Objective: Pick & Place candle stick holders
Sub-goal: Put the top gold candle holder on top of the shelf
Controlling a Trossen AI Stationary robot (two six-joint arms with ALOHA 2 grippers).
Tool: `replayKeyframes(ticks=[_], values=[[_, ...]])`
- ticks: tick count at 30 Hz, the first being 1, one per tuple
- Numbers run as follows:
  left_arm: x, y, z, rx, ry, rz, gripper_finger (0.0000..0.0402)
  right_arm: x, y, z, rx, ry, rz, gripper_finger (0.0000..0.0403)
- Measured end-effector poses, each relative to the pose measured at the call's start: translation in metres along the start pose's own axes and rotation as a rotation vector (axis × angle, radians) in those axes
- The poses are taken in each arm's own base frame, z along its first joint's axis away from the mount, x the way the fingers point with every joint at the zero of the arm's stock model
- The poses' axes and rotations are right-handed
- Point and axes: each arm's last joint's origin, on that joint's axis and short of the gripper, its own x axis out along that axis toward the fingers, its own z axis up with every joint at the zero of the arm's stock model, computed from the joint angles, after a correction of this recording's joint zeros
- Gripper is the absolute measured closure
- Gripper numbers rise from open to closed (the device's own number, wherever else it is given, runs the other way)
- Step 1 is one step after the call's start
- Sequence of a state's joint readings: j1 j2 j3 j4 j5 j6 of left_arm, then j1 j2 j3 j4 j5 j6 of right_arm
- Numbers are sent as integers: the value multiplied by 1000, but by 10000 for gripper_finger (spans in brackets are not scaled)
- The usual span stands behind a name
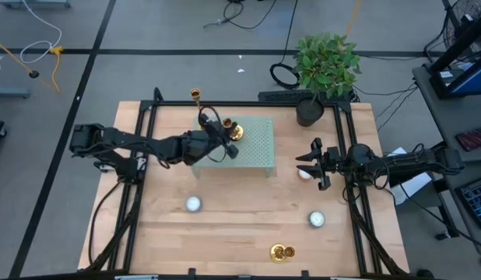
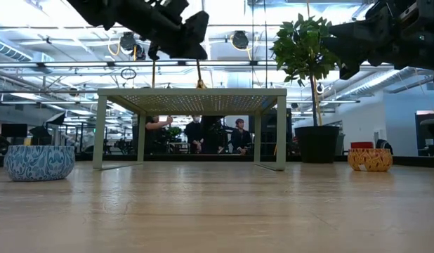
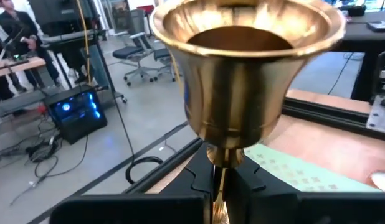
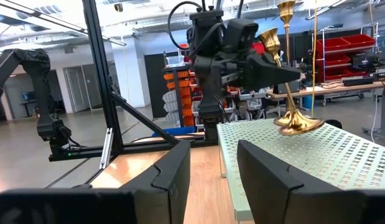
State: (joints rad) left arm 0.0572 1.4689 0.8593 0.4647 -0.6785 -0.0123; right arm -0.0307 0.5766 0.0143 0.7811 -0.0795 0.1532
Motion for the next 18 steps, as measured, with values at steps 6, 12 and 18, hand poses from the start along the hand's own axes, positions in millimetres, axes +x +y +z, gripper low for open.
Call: replayKeyframes(ticks=[6, 12, 18], values=[[8, 10, -5, -44, 46, -3, 390, 0, 0, -1, 1, 7, -1, 275], [13, 18, -5, -50, 54, 24, 391, 0, 0, -1, 1, 7, -1, 275], [14, 20, -8, -64, 74, 28, 385, 0, 0, -1, 1, 7, -1, 275]])
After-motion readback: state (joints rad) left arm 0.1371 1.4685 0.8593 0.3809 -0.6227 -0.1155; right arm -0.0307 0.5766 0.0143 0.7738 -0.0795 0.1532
